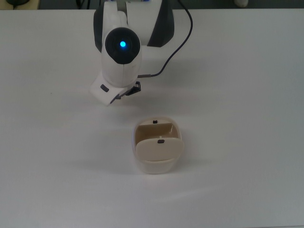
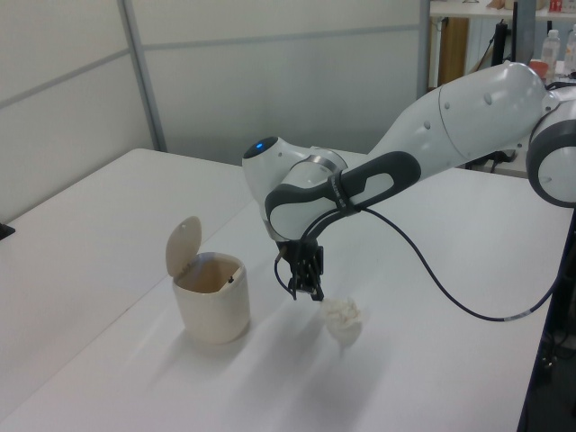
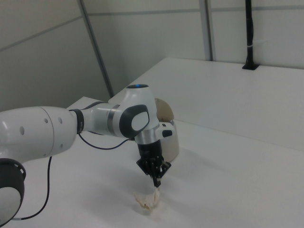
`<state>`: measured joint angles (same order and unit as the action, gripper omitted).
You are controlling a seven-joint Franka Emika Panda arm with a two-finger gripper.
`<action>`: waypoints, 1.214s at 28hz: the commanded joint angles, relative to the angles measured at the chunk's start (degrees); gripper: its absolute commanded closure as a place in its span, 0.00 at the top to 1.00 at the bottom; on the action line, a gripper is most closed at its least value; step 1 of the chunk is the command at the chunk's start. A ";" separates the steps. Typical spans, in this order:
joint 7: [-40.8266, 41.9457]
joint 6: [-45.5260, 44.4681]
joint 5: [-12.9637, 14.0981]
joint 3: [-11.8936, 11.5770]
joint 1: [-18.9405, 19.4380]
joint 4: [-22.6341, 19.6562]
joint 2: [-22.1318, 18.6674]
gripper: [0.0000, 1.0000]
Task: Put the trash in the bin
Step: 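Close the gripper on the crumpled white paper, then lift the paper and carry it over the open cream bin, then lower the paper into the bin opening and open the gripper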
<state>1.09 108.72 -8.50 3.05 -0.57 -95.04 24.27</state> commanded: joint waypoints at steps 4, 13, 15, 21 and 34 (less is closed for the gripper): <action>0.93 0.62 -0.73 0.03 0.30 1.35 -7.30 0.00; 0.23 7.18 -0.37 2.83 0.30 6.98 -9.41 0.00; 0.23 11.41 -0.37 3.28 0.30 6.89 -9.50 0.00; 0.49 25.21 -0.37 3.72 0.30 5.40 -8.71 0.00; 0.93 39.64 -0.64 4.51 1.45 3.20 -3.44 0.09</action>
<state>1.35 145.70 -8.51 7.70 -0.12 -90.90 19.82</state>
